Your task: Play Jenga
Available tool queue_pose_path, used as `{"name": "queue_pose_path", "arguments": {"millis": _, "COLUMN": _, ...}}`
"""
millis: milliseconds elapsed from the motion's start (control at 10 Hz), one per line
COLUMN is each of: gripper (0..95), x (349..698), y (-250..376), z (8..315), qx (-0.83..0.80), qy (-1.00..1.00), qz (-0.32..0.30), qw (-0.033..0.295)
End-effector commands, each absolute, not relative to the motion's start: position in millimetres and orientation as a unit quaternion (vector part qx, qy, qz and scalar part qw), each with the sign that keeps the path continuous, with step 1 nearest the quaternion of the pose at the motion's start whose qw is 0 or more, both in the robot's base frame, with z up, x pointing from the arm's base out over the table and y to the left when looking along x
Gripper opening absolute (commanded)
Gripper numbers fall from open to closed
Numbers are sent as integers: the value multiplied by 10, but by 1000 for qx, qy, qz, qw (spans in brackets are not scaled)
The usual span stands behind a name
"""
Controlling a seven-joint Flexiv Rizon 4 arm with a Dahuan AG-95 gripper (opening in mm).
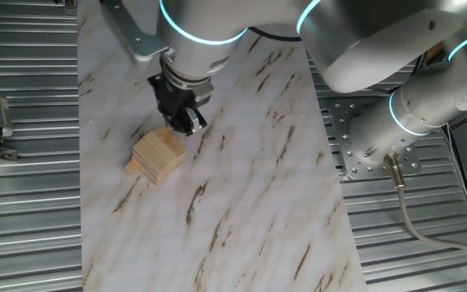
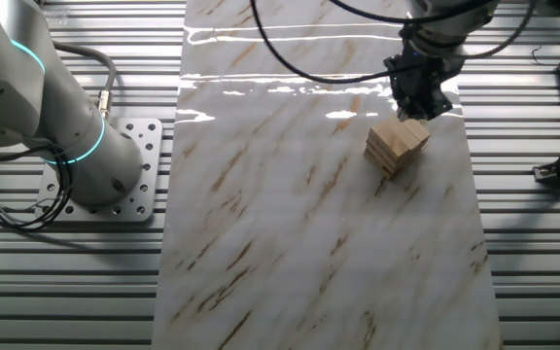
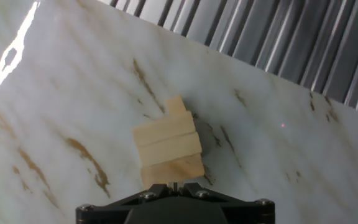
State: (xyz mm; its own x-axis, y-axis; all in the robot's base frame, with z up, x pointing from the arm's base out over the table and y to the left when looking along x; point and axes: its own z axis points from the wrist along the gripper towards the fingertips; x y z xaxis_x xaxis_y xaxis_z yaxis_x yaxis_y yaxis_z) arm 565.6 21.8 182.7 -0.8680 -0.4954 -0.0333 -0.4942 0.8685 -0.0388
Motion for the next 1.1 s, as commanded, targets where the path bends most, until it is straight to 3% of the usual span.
{"name": "queue_pose_path", "arguments": {"millis": 100, "gripper": 0, "x": 5791, "y": 284, "z": 1823, "qx": -279, "qy": 960, "qz": -15, "qw": 20}}
{"name": "queue_pose_path", "arguments": {"millis": 1100, "gripper": 0, "x": 6007, "y": 389, "z": 1716, "qx": -278, "qy": 960, "qz": -9, "qw": 28}}
